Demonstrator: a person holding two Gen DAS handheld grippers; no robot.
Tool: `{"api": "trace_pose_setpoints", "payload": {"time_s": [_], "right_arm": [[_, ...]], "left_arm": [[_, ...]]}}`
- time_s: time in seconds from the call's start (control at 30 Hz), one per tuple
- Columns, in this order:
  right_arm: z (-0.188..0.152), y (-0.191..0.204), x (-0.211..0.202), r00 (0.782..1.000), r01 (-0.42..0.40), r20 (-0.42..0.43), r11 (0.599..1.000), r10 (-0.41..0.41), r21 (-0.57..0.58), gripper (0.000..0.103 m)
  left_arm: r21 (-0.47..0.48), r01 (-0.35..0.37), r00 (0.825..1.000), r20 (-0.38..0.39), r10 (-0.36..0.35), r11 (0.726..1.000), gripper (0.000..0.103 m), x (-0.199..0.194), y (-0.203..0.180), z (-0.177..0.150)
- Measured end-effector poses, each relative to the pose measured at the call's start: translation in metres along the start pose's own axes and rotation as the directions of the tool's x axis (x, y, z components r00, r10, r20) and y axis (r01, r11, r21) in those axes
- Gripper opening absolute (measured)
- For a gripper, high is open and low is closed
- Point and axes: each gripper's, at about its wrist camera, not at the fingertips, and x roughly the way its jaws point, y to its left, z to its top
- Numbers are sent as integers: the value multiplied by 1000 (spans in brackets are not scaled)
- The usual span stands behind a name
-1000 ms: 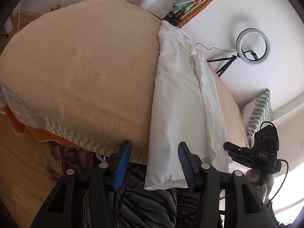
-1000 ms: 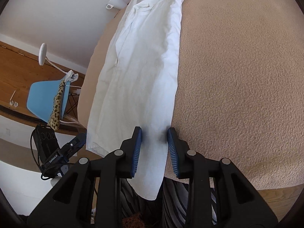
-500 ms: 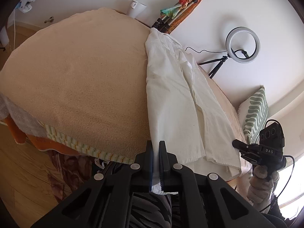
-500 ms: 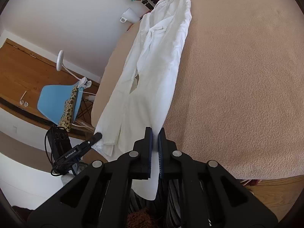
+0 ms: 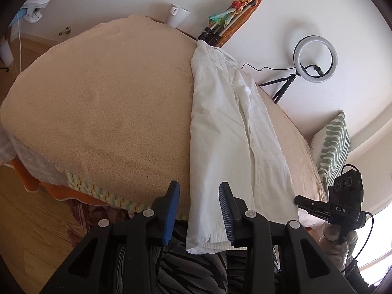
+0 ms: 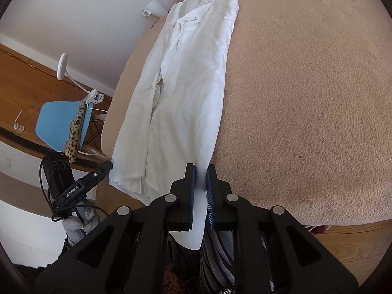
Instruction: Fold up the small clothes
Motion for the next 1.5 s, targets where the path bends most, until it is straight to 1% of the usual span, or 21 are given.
{"api": "trace_pose_setpoints", "payload": {"time_s": [0.13, 0.23, 0.3, 0.4, 0.47, 0.53, 0.6, 0.67, 0.77, 0.9, 0.97, 1.0, 1.07, 1.1, 1.13, 1.23, 1.3, 1.33, 1.43, 1.47, 1.5], "right_arm": [[1, 17, -20, 995, 47, 97, 994, -37, -102, 13], [23, 41, -27, 986, 67, 162, 980, -37, -188, 13], [41, 57, -20, 981, 85, 188, 966, -39, -244, 13], [62, 68, 7, 981, 139, 170, 945, -91, -296, 13], [68, 64, 28, 977, 197, 145, 932, -159, -305, 13], [68, 54, 41, 969, 243, 122, 925, -216, -292, 13], [55, 47, 42, 971, 234, 115, 926, -209, -297, 13], [38, 43, 39, 977, 212, 103, 927, -189, -311, 12], [6, 41, 32, 977, 210, 101, 915, -187, -343, 12], [-30, 42, 11, 974, 225, 113, 903, -196, -366, 12], [-39, 41, 2, 976, 218, 75, 905, -205, -366, 13], [-44, 39, -5, 975, 224, 80, 905, -209, -361, 15], [-48, 33, -17, 972, 235, 97, 916, -215, -326, 30], [-46, 28, -23, 975, 220, 108, 931, -197, -290, 44], [-44, 23, -28, 978, 196, 116, 947, -171, -253, 50], [-33, 5, -29, 995, 67, 78, 987, -57, -143, 50], [-31, -2, -22, 999, 13, 41, 994, -8, -110, 50], [-30, -3, -16, 1000, 5, 28, 994, -2, -107, 50], [-32, -5, -9, 1000, -12, 6, 995, 13, -104, 49], [-31, -5, -8, 1000, -19, 2, 995, 19, -100, 46], [-31, -5, -6, 1000, -26, -7, 995, 25, -99, 39]], "left_arm": [[87, -17, 1000, 28, 15, 996, 28, 7, -20, 34], [186, -16, 999, 35, 9, 983, 26, 24, -45, 62], [247, -5, 1000, 11, 3, 969, 26, 42, -58, 76], [318, -54, 997, -31, 67, 947, 22, 72, -64, 85], [333, -103, 990, -60, 130, 937, 20, 86, -58, 80], [327, -98, 988, -81, 131, 940, 20, 88, -46, 65], [339, -104, 987, -83, 140, 935, 20, 82, -38, 45], [352, -117, 988, -53, 145, 929, 22, 67, -33, 26], [325, -117, 989, -50, 141, 938, 23, 45, -24, 1], [359, -142, 984, -54, 172, 922, 25, 22, -22, -30], [328, -142, 984, -59, 170, 934, 36, 12, -18, -37], [301, -137, 986, -54, 160, 944, 38, 7, -14, -38], [235, -122, 989, -50, 137, 964, 50, 0, -6, -36], [203, -122, 990, -45, 134, 972, 55, -2, -2, -34], [168, -113, 992, -41, 121, 979, 60, -2, 2, -31], [59, -20, 997, -77, 24, 998, 60, 3, 14, -25], [12, 28, 995, -101, -27, 1000, 58, 9, 18, -23], [1, 40, 993, -115, -40, 999, 54, 12, 19, -23], [-33, 72, 984, -158, -76, 997, 32, 20, 20, -25], [-48, 94, 981, -166, -100, 994, 29, 23, 20, -26], [-54, 109, 978, -172, -117, 993, 27, 23, 19, -28]]}}
